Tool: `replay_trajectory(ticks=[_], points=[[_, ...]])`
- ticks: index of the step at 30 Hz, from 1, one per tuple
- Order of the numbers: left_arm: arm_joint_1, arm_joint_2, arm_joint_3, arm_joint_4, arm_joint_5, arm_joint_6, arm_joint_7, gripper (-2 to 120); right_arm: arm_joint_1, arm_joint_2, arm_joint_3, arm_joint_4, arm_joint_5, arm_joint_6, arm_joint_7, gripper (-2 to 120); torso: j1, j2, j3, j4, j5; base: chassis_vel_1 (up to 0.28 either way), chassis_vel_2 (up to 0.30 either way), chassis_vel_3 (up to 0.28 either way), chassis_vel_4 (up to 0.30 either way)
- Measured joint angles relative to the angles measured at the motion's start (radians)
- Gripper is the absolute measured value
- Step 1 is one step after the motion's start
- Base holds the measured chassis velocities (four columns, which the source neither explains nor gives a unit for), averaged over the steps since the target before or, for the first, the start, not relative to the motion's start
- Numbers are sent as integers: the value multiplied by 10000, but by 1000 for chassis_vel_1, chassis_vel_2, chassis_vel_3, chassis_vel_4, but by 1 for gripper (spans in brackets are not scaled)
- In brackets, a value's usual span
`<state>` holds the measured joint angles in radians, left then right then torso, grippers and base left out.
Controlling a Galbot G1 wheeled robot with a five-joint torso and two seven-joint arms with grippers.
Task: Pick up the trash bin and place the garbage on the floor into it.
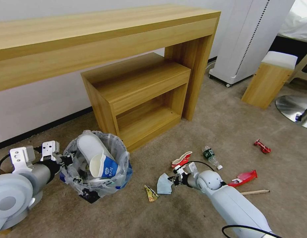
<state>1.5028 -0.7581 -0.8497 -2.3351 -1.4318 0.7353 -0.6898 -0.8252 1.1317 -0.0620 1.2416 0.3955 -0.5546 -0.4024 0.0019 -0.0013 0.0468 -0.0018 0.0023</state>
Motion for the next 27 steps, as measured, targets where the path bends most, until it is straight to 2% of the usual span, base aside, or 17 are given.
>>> replay_trajectory(ticks=[10,20,27], points=[[45,-12,-11,-34,-4,0,15,1,-241,-460,178,465,119,345,157,0,0,0,0,0,1,0,0,0,0],[138,-13,-110,-44,29,-1,26,1,-1001,-1933,1187,2772,1310,1498,184,0,0,0,-1,0,0,0,0,0,0],[153,-37,-74,-67,148,0,78,1,-1350,-2210,1599,3172,1550,1747,-51,0,0,0,0,-1,1,0,0,0,0]])
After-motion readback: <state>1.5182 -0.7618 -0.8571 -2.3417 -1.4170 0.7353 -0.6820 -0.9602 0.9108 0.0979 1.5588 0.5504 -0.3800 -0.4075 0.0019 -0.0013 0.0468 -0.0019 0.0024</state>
